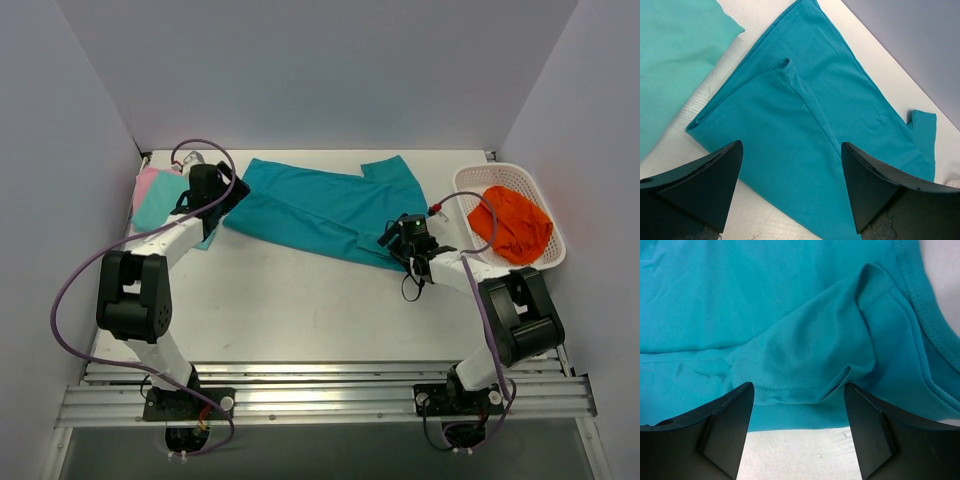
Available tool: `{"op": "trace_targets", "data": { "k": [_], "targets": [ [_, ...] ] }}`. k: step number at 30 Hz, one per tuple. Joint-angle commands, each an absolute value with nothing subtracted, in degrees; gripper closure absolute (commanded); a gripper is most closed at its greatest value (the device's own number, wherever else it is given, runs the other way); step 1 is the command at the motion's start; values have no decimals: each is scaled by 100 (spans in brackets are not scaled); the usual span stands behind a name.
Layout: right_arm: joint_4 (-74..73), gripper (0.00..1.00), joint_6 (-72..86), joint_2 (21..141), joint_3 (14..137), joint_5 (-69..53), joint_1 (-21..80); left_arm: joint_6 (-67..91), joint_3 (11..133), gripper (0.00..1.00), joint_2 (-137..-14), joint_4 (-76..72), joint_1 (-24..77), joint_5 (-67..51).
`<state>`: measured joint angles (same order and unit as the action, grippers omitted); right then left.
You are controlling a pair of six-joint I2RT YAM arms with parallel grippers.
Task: Fold and stack the t-shirts
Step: Fold the flattened tshirt in 1/3 of the way
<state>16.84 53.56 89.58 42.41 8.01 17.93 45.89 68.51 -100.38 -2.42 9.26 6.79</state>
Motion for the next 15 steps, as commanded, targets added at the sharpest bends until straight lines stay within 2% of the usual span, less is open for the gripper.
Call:
{"op": "trace_targets", "data": {
  "k": [1, 7, 12, 15],
  "targets": [
    [1670, 32, 5388, 8745, 4008, 976, 1749, 4500, 6803, 12, -9905, -536, 888, 615],
    [1705, 37, 5484, 8499, 3692, 993, 1758, 4500, 6794, 12, -9932, -571, 879, 606],
    [1767, 58, 5493, 8420, 3568, 1037, 1749, 4518, 6776, 12, -9949, -606, 879, 580],
    [1775, 63, 5493, 8499, 3612, 1020, 1758, 4518, 6768, 12, -9941, -615, 879, 571]
  ]
}}
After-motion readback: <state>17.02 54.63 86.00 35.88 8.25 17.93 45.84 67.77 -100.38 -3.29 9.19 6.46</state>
